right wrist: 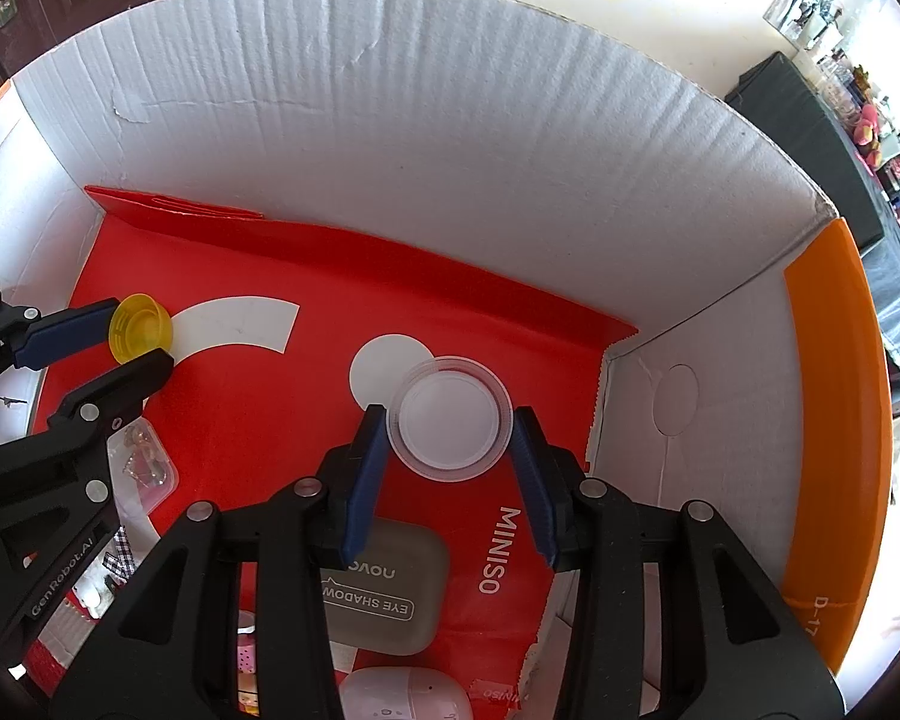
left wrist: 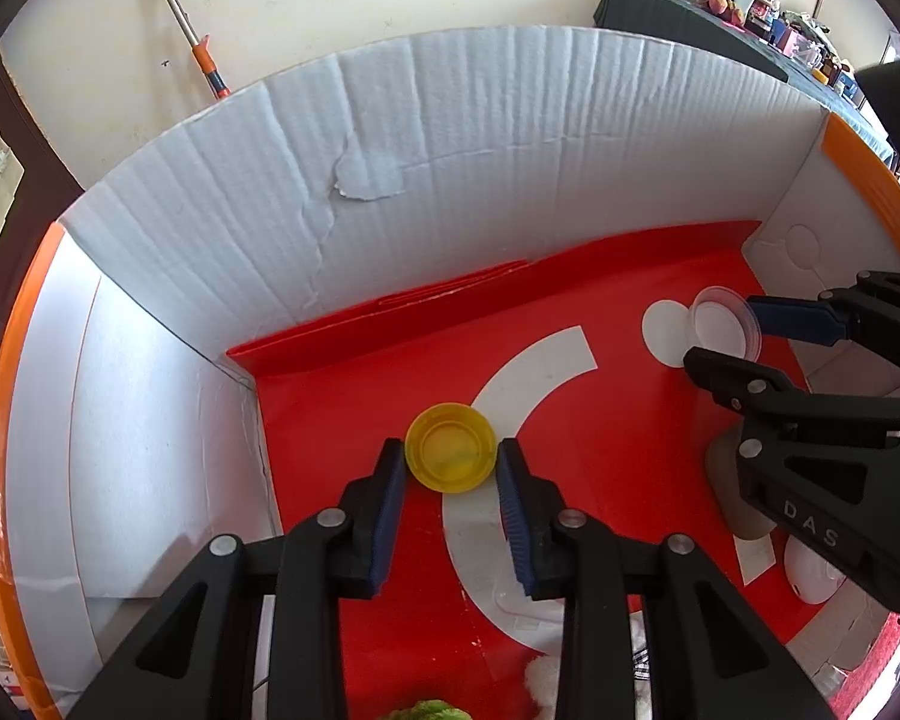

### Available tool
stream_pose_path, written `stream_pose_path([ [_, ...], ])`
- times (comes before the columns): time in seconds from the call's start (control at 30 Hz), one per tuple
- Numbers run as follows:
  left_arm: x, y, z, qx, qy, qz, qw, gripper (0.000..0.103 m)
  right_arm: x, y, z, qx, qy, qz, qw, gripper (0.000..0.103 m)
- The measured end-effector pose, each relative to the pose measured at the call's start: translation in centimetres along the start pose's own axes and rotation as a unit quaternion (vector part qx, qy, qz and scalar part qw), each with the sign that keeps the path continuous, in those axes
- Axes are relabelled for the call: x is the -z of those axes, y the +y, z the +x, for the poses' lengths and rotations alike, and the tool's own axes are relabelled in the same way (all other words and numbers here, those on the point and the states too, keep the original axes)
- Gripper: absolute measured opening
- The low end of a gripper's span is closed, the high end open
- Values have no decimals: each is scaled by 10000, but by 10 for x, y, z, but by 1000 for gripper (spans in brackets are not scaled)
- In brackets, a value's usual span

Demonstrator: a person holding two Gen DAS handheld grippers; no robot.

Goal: Organize objects
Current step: 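Lower the lid and cap to the box floor and open both tools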

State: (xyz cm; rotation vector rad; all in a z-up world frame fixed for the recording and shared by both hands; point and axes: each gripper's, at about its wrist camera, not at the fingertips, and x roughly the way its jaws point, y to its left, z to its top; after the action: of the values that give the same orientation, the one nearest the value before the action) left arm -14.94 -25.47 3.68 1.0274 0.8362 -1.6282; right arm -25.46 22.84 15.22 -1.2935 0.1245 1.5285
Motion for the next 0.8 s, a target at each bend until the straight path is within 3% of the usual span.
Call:
stream_pose_path([
  [0.37, -11, 1, -1, 39, -35, -44, 10000, 39, 17, 0, -9, -15, -81, -101, 9999, 44],
  [0.8, -13, 10, -28, 110, -379, -152, 9991, 41, 45, -6, -45, -31, -355, -68, 9993, 45],
])
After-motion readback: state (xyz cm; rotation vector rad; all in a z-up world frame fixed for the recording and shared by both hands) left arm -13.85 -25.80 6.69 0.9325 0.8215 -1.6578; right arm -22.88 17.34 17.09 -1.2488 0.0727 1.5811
